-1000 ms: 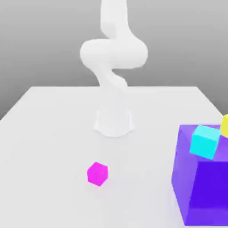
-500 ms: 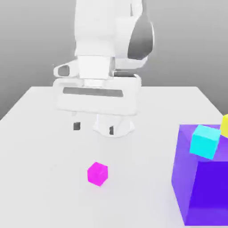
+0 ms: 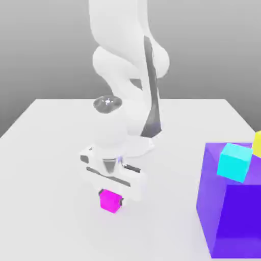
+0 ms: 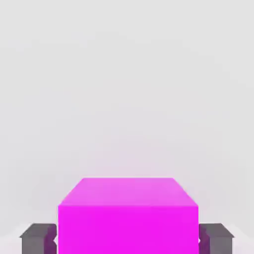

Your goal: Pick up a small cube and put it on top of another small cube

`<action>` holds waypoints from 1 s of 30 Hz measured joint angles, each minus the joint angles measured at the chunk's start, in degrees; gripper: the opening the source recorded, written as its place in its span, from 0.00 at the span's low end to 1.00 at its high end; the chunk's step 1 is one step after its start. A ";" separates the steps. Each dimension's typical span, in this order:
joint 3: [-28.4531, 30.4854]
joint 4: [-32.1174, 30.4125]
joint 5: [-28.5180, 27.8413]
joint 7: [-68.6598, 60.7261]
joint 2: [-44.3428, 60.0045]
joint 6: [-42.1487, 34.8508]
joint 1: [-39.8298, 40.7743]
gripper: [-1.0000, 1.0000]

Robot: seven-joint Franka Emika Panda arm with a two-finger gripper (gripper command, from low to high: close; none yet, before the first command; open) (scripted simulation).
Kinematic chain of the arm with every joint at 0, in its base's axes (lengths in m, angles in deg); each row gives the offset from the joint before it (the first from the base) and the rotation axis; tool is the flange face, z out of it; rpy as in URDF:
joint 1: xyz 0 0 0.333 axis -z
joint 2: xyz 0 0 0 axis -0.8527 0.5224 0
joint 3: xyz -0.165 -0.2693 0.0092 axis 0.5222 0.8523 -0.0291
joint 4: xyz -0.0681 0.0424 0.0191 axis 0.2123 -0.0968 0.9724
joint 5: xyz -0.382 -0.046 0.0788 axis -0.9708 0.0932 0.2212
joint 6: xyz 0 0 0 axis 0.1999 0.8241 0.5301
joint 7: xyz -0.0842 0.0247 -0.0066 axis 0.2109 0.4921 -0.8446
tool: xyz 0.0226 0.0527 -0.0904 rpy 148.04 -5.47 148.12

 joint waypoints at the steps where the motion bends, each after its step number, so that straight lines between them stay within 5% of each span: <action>1: 0.00 0.00 -0.05 0.05 0.00 0.02 0.01 0.00; 12: -0.60 -2.03 0.87 -0.63 -16.19 -13.41 0.26 0.00; 30: -9.24 33.93 6.52 -42.56 -23.01 -53.51 -17.01 0.00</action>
